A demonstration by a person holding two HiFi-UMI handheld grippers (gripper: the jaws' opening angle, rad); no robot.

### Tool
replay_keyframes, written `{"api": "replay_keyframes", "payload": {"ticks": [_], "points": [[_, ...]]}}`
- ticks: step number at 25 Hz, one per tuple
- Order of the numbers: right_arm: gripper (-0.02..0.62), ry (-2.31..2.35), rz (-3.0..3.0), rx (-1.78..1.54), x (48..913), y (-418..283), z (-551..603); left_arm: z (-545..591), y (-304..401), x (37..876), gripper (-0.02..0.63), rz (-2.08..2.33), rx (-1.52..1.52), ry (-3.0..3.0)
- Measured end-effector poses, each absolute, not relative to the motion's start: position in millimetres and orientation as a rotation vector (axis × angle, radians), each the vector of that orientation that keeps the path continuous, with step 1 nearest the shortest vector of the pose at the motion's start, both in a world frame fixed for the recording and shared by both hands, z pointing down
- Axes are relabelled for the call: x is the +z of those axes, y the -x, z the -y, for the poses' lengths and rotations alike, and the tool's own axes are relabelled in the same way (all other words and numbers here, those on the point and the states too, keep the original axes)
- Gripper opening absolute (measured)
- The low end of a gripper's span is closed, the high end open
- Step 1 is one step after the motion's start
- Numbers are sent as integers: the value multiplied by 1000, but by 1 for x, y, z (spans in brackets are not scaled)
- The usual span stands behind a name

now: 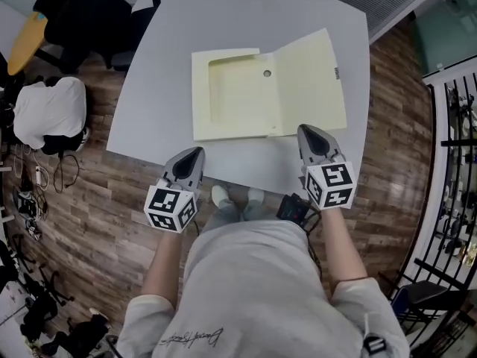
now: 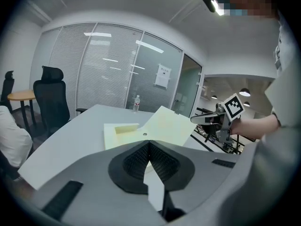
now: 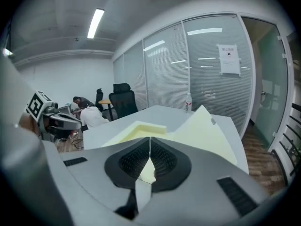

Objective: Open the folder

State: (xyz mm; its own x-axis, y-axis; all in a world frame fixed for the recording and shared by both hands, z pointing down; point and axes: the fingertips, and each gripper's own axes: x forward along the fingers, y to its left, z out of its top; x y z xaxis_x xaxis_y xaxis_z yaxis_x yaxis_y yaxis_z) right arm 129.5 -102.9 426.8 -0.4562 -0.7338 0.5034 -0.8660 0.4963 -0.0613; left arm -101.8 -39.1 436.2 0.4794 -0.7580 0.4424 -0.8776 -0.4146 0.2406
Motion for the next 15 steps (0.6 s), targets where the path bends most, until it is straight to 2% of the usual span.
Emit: {"api": "replay_keyframes", "payload": {"ticks": [10, 15], "points": [[25, -1016, 2549, 453, 401, -33, 43, 15, 77, 397, 9, 1397, 326, -2371], [25, -967, 2583, 477, 397, -12, 36, 15, 78, 394, 9, 1396, 326, -2383]]}}
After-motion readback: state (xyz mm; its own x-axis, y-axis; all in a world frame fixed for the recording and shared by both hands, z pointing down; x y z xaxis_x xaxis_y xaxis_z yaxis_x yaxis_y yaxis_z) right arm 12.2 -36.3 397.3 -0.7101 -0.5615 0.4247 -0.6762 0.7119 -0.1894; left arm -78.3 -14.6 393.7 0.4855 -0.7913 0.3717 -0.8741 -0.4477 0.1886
